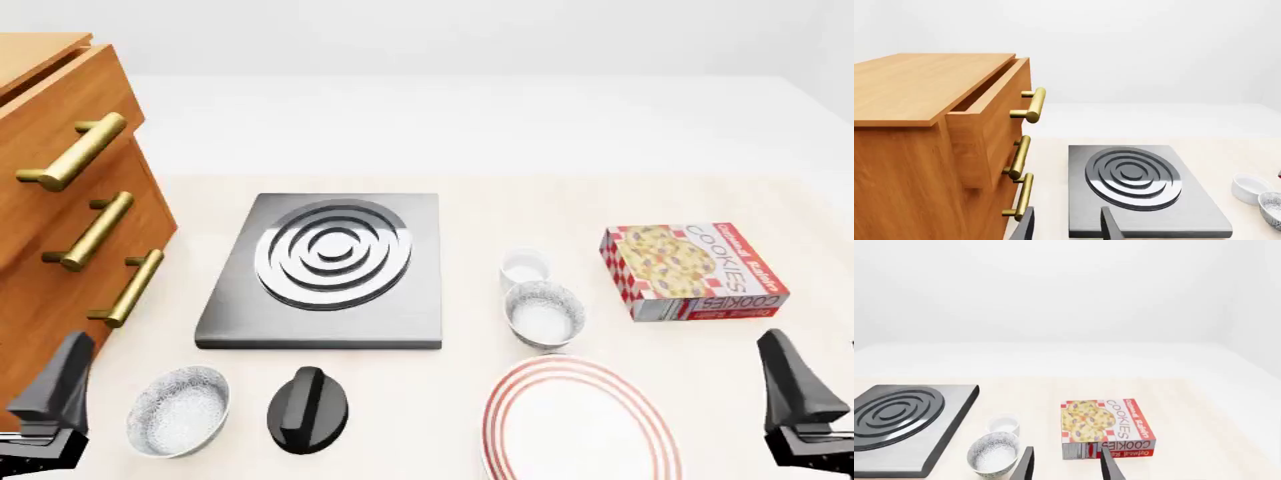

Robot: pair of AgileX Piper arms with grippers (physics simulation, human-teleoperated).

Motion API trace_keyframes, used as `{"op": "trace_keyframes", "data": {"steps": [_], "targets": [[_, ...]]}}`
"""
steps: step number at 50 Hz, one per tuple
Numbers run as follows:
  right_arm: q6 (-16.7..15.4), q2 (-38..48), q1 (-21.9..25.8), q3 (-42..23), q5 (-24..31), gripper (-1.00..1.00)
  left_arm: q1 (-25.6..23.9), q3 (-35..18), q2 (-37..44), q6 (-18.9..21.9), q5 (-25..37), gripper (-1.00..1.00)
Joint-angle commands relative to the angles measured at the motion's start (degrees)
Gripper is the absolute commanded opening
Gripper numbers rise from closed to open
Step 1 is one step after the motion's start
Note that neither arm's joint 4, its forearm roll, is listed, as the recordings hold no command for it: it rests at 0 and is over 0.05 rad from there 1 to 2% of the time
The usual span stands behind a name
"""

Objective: Pick the akita bowl between the plate and the ramekin and place it on the plate.

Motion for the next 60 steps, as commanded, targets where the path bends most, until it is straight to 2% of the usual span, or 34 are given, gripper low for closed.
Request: {"op": "trace_keyframes", "data": {"steps": [1,3,8,9,11,14,15,16,18,20,22,25,30,31,32,35,38,39,42,44,45,49,50,51,60], "targets": [[0.45,3.8,-0.44,-0.02,-2.78,1.0,0.0,0.0,0.0,0.0,0.0,1.0],[0.85,5.89,-1.13,0.0,-4.46,1.0,0.0,0.0,0.0,0.0,0.0,1.0],[0.37,4.67,-1.04,-0.02,-3.47,1.0,0.0,0.0,0.0,0.0,0.0,1.0],[-1.73,2.24,-1.62,-0.07,-1.78,1.0,0.0,0.0,0.0,0.0,0.0,1.0],[-2.52,-0.91,0.05,-0.6,0.69,1.0,0.0,0.0,0.0,0.0,0.0,1.0],[-0.94,-0.84,-0.49,-1.54,1.86,1.0,0.0,0.0,0.0,0.0,0.0,1.0],[-0.68,-0.83,-3.04,-2.48,2.02,1.0,0.0,0.0,0.0,0.0,0.0,1.0],[3.69,-1.06,-3.47,-5.25,3.9,1.0,0.0,0.0,0.0,0.0,0.0,1.0],[-1.03,-1.06,-3.02,-7.87,5.63,1.0,0.0,0.0,0.0,0.0,0.0,1.0],[1.1,-0.85,-1.16,-11.23,8.88,1.0,0.0,0.0,0.0,0.0,0.0,1.0],[1.08,0.78,-0.07,-14.43,9.79,1.0,0.0,0.0,0.0,0.0,0.0,1.0],[-1.57,4.65,3.81,-20.17,10.5,1.0,0.0,0.0,0.0,0.0,0.0,1.0],[-1.02,9.26,4.72,-26.54,11.81,1.0,0.0,0.0,0.0,0.0,0.0,1.0],[-0.63,12.22,5.19,-30.49,12.69,1.0,0.0,0.0,0.0,0.0,0.0,1.0],[-0.63,12.26,5.19,-30.53,12.7,1.0,0.0,0.0,0.0,0.0,0.0,1.0],[-1.97,15.44,6.79,-35.3,13.97,1.0,0.0,0.0,0.0,0.0,0.0,1.0],[-0.3,19.54,8.38,-39.31,14.91,1.0,0.0,0.0,0.0,0.0,0.0,1.0],[-0.35,20.79,7.17,-41.43,15.61,1.0,0.0,0.0,0.0,0.0,0.0,1.0],[-0.99,24.25,9.29,-45.5,17.17,1.0,0.0,0.0,0.0,0.0,0.0,1.0],[1.99,28.34,9.79,-48.23,18.42,1.0,0.0,0.0,0.0,0.0,0.0,1.0],[0.85,29.55,10.12,-49.58,18.96,1.0,0.0,0.0,0.0,0.0,0.0,1.0],[0.25,32.27,10.33,-53.77,20.93,1.0,0.0,0.0,0.0,0.0,0.0,1.0],[-1.17,33.14,9.29,-55.54,21.8,1.0,0.0,0.0,0.0,0.0,0.0,1.0],[-0.05,33.71,10.41,-57.08,22.63,1.0,0.0,0.0,0.0,0.0,0.0,1.0],[-2.31,42.31,12.92,-67.35,28.7,1.0,0.0,0.0,0.0,0.0,0.0,1.0]]}}
